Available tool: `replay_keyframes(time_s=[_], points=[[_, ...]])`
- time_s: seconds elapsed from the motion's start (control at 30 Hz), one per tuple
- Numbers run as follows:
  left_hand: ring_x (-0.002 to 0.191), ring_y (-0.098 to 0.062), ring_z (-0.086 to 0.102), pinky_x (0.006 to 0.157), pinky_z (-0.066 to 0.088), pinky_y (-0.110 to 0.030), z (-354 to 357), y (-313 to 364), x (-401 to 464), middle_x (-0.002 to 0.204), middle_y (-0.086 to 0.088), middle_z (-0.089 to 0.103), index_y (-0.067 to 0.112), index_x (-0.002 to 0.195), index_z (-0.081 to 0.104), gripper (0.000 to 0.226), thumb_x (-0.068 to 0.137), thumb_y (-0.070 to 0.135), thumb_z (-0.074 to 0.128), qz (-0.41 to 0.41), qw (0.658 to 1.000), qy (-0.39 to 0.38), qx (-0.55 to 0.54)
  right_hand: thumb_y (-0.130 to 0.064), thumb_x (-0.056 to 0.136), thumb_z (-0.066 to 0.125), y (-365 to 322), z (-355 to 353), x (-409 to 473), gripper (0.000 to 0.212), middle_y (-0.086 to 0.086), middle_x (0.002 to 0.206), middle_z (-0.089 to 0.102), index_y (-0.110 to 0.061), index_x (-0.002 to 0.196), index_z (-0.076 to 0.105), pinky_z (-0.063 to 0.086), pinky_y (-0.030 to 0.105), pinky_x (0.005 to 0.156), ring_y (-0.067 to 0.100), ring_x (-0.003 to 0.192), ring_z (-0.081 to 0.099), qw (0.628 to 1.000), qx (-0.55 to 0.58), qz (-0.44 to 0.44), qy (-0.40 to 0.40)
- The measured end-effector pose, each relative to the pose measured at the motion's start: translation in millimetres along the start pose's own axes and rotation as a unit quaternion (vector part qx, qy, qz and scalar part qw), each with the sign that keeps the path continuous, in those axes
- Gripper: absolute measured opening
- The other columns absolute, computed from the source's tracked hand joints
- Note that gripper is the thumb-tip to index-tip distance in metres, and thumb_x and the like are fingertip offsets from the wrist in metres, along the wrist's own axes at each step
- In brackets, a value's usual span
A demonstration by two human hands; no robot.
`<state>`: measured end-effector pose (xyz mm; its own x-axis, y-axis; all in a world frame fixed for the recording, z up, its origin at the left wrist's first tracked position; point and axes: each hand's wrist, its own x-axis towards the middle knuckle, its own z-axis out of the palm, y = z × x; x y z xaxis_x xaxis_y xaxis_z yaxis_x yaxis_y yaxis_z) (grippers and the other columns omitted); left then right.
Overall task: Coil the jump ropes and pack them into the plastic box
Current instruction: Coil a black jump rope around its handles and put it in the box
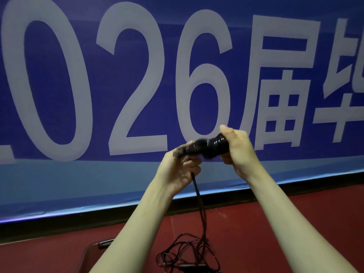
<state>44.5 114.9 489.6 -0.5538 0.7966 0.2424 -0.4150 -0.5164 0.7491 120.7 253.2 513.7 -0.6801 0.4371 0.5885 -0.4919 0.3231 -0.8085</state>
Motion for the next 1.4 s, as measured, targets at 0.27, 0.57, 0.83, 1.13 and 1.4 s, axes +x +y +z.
replay_keyframes(time_s=[0.27,0.57,0.83,1.13,1.4], points=[[0.037,-0.003,0.025,0.038,0.019,-0.015,17,-25,9,0.050,0.008,0.038,0.014,0.081,0.051,0.029,0.104,0.025,0.037,0.061,0.952,0.114,0.277,-0.024,0.098,0.048,13,-4,17,0.037,-0.002,0.056,0.040,-0.017,0.062,0.044,0.029,0.023,0.045,0.011,0.050,0.038,0.973,0.066,0.045,0.216],[0.091,-0.033,0.058,0.078,0.050,-0.041,13,-24,4,0.101,-0.010,0.062,0.010,0.108,0.057,0.022,0.096,0.027,0.051,0.080,0.567,0.092,0.815,-0.023,0.102,0.040,40,-16,17,0.047,0.001,0.055,0.034,-0.012,0.057,0.035,0.024,0.028,0.049,0.013,0.054,0.030,0.951,-0.144,0.022,0.271],[0.077,-0.027,0.048,0.053,0.024,-0.031,27,-9,-4,0.094,-0.003,0.056,0.016,0.105,0.055,0.014,0.098,0.024,0.047,0.169,0.367,0.133,0.905,-0.025,0.103,0.043,45,-7,11,0.044,0.000,0.050,0.040,-0.005,0.063,0.045,0.026,0.028,0.045,0.014,0.048,0.035,0.910,-0.325,-0.131,0.223],[0.088,-0.018,0.054,0.062,0.041,-0.035,12,16,-6,0.094,0.006,0.060,0.020,0.098,0.057,0.024,0.094,0.044,0.055,0.273,0.418,0.096,0.861,-0.031,0.099,0.043,21,-11,15,0.043,0.007,0.058,0.049,-0.011,0.063,0.051,0.040,0.036,0.051,0.027,0.059,0.046,0.902,-0.404,-0.136,0.065],[0.061,-0.020,0.053,0.057,0.045,-0.040,-9,22,-8,0.059,0.009,0.058,0.022,0.072,0.049,0.050,0.060,0.062,0.077,0.196,0.639,0.032,0.743,-0.021,0.100,0.048,10,-25,8,0.047,-0.011,0.049,0.031,-0.010,0.056,0.034,0.025,0.019,0.047,0.007,0.049,0.028,0.939,-0.317,-0.075,-0.108]])
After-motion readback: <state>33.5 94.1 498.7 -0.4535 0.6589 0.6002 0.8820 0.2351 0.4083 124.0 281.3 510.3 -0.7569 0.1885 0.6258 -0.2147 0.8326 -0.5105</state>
